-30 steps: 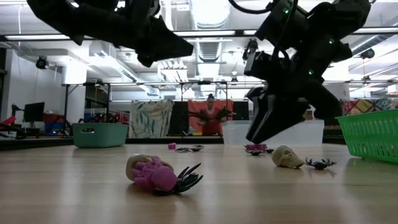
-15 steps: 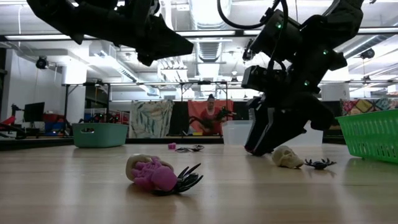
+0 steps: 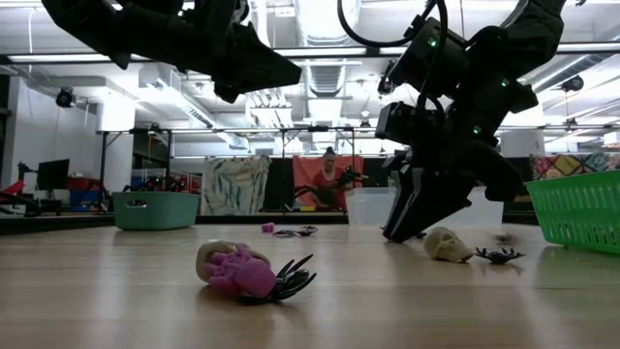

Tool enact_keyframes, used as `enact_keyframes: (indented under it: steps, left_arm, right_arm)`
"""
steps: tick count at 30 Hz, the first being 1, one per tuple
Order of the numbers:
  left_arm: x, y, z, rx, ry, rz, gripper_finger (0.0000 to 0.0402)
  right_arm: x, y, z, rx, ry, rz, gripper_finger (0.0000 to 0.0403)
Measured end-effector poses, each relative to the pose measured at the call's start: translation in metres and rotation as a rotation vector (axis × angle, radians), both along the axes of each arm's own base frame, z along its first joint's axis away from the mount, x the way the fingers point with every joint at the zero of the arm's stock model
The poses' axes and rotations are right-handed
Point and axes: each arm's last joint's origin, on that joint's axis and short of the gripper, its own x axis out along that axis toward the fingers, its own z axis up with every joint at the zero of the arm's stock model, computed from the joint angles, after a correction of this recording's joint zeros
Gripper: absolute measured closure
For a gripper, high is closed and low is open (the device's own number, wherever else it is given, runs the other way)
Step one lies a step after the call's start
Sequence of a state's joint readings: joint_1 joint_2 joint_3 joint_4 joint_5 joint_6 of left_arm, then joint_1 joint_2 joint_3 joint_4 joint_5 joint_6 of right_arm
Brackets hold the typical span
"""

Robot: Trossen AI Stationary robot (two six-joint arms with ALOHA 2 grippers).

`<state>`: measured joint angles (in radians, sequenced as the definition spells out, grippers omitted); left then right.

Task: Sort Halloween decoration
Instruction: Put the black spider toy into the white bin

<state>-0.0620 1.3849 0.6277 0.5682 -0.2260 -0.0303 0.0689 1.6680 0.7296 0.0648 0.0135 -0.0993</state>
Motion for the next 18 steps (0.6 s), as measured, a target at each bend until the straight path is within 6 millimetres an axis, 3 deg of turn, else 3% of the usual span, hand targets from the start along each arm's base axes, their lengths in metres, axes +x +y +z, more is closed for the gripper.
enact_keyframes:
  steps: [7, 12, 18]
  left_arm:
    - [0.0, 0.0, 0.0, 0.0, 0.0, 0.0, 0.0325]
    - [0.0, 0.0, 0.0, 0.001, 0.0, 0.0, 0.0325]
    - [0.0, 0.0, 0.0, 0.021, 0.005, -0.004, 0.0325]
  right_arm:
    - [0.001, 0.0, 0.009, 0.015, -0.036, -0.027, 0.0339]
    - [0.002, -0.003, 0.042, 0.098, 0.012, -0.201, 0.0354]
    - [-0.009, -0.007, 0.078, 0.176, 0.384, -0.498, 0.0384]
